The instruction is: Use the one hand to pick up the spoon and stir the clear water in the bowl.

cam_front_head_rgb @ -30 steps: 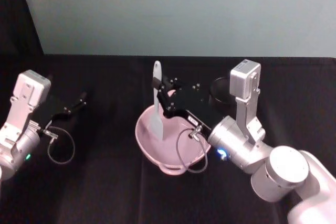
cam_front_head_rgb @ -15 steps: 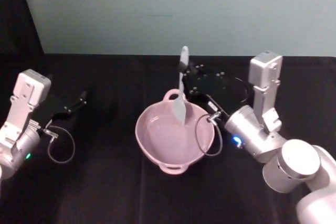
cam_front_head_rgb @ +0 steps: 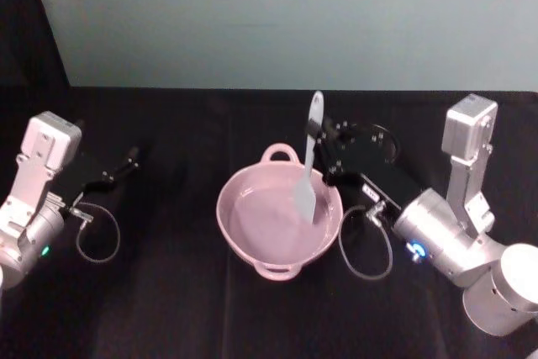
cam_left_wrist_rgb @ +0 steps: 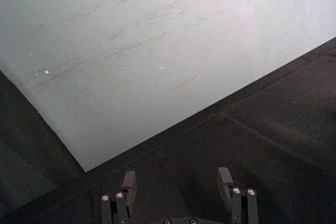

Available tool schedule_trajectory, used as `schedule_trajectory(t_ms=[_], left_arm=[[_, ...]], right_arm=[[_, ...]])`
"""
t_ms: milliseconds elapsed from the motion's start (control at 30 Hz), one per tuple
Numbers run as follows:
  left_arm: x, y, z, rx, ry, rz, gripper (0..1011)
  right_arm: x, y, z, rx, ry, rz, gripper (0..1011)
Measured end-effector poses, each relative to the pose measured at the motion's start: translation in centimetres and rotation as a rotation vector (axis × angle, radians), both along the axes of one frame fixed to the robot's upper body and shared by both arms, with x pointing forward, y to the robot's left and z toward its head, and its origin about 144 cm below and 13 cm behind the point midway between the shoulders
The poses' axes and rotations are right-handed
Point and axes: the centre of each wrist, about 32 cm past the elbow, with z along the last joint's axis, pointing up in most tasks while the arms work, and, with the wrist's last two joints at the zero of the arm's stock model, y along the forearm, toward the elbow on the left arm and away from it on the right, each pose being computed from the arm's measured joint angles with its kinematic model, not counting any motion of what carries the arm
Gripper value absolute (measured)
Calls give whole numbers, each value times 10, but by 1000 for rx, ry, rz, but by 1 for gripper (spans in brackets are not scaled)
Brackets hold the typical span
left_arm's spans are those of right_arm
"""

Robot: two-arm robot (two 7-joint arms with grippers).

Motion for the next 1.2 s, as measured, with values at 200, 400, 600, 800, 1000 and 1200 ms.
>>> schedule_trajectory(t_ms=[200, 400, 600, 800, 1000, 1200], left_arm=[[0, 0, 0, 0, 0, 0, 1011], [0, 0, 0, 0, 0, 0, 1011], [0, 0, 0, 0, 0, 0, 1011], [0, 0, 0, 0, 0, 0, 1011], [0, 0, 0, 0, 0, 0, 1011], [0, 0, 0, 0, 0, 0, 1011]], right_arm=[[-12, 3, 0, 10, 37, 81, 109], [-16, 14, -2, 20, 54, 137, 109], [-10, 30, -5, 32, 39, 162, 109], [3, 44, -7, 28, 12, 155, 109], [19, 54, -13, 6, -12, 107, 109], [31, 53, -20, -12, -33, 30, 109]])
